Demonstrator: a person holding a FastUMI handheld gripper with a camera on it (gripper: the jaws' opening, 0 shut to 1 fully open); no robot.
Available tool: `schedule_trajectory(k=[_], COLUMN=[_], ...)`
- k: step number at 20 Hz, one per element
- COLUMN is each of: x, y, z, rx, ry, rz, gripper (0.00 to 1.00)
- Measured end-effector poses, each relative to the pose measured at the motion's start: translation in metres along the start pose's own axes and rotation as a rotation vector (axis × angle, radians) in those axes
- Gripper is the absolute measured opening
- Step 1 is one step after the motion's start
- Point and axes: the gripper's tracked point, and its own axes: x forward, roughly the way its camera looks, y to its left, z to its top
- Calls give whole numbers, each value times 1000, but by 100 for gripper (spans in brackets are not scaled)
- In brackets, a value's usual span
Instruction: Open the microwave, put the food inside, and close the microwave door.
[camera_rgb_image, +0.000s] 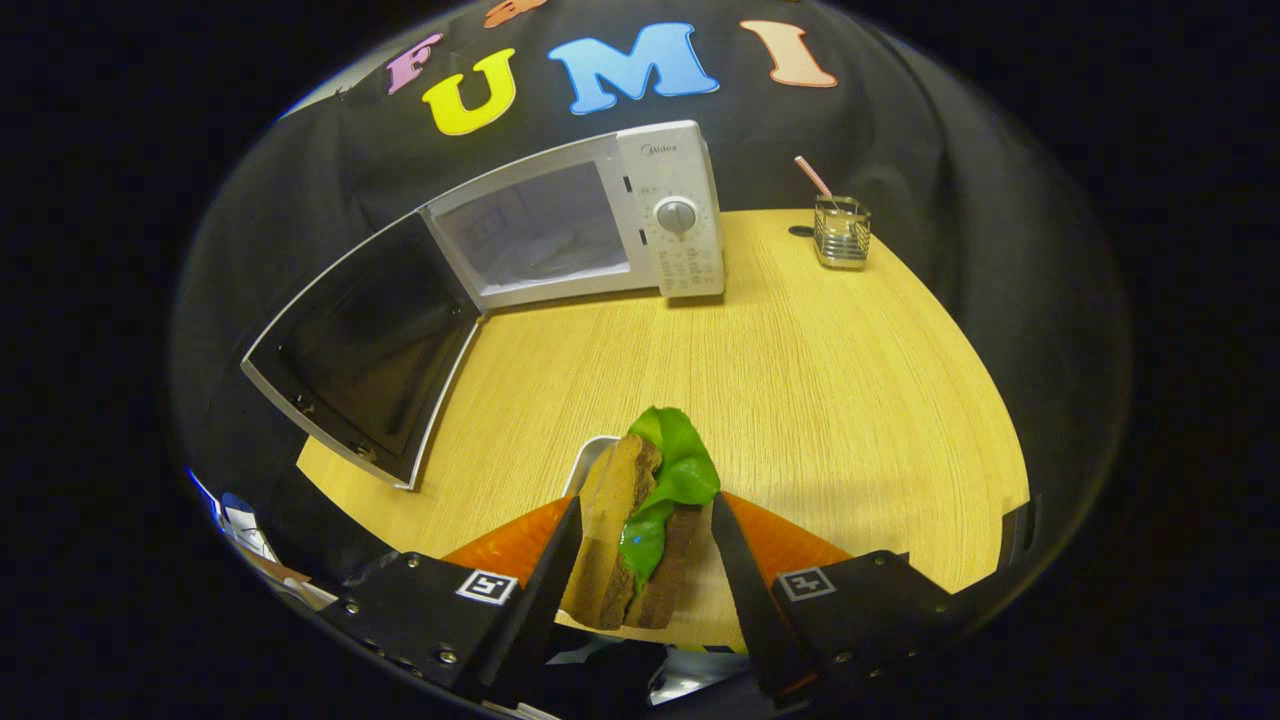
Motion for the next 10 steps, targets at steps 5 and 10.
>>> schedule_trajectory(k=[5,10], x=[13,16], y=[5,10], z=[-10,-4], rx=[49,119], ry=[54,84], rz=[-1,8], gripper=[79,48])
